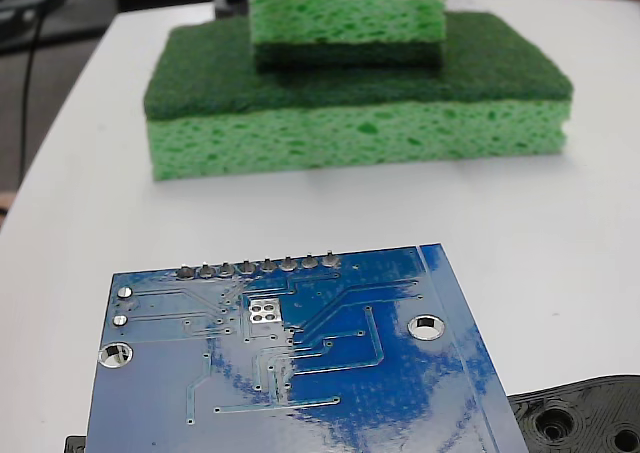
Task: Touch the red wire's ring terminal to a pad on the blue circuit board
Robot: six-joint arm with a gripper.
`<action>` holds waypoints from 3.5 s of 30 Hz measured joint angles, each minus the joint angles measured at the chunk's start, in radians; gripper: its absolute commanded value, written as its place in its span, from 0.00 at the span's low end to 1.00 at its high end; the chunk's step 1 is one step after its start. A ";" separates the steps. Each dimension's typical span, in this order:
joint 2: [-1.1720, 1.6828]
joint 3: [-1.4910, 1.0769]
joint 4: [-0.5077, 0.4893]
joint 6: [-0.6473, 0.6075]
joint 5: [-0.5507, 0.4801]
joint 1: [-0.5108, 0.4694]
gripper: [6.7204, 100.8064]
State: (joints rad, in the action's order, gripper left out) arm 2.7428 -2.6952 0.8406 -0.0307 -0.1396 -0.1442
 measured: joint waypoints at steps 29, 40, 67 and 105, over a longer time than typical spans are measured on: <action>0.308 -0.305 -0.066 0.077 0.135 0.112 0.99; 0.308 -0.305 -0.066 0.072 0.123 0.112 0.99; 0.308 -0.305 -0.066 0.072 0.129 0.117 0.99; 0.308 -0.305 -0.066 0.086 0.164 0.135 0.99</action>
State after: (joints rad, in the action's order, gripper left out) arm 3.0511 -3.0005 0.7747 0.0552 0.0245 -0.0092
